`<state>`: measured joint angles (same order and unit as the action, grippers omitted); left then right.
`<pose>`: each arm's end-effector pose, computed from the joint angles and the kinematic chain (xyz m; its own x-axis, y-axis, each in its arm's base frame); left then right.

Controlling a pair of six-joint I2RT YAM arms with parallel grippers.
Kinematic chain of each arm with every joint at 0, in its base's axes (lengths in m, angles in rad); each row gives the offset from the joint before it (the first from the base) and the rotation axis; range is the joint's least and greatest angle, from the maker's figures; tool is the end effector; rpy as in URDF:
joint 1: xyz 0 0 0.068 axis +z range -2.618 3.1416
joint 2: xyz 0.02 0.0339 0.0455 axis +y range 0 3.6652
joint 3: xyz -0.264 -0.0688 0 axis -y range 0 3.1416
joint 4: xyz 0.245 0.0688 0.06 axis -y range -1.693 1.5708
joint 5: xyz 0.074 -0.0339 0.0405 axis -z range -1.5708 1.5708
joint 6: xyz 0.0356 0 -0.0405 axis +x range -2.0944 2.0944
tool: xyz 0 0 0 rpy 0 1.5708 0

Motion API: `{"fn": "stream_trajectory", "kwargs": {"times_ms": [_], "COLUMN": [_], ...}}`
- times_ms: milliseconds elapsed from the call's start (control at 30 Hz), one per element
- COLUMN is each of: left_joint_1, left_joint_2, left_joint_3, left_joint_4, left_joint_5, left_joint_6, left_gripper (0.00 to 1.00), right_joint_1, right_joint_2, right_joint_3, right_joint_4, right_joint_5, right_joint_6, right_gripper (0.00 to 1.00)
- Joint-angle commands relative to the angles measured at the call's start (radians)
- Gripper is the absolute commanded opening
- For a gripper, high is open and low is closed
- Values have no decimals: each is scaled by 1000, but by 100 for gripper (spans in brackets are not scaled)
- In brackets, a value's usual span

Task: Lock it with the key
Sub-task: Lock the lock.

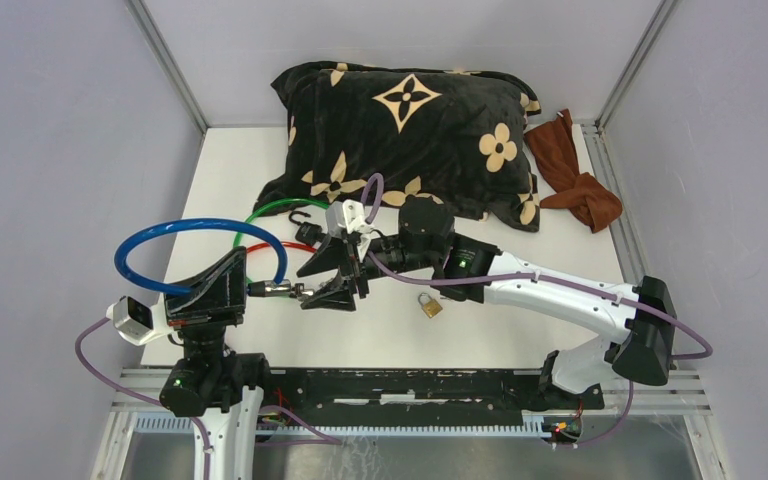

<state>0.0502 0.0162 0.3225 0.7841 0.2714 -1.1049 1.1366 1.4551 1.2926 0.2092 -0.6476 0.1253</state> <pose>0.0220 -0.0084 0.3449 0.3305 -0.8452 -0.4200 0.8252 0.4748 -0.3061 0.1249 0.3205 0.4001 -0.1026 0.0156 -0.9946 -0.9718 -0.2148 0.0969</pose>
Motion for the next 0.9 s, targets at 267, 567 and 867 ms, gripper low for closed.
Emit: {"fn": "stream_trajectory", "kwargs": {"times_ms": [267,567,867], "left_joint_1": [5,5,5], "left_joint_2": [-7,-7,-7], "left_joint_3": [30,27,26], "left_joint_4": [32,32,31], "left_joint_5": [3,2,2], "left_joint_6": [-12,-13,-13], "left_gripper": [2,2,2], "right_joint_1": [2,2,2], "right_joint_2": [50,60,69], "right_joint_3": [69,70,74], "right_joint_4": [17,34,34], "right_joint_5": [-32,-33,-38], "right_joint_6": [43,51,59], "right_gripper": [53,50,20]}}
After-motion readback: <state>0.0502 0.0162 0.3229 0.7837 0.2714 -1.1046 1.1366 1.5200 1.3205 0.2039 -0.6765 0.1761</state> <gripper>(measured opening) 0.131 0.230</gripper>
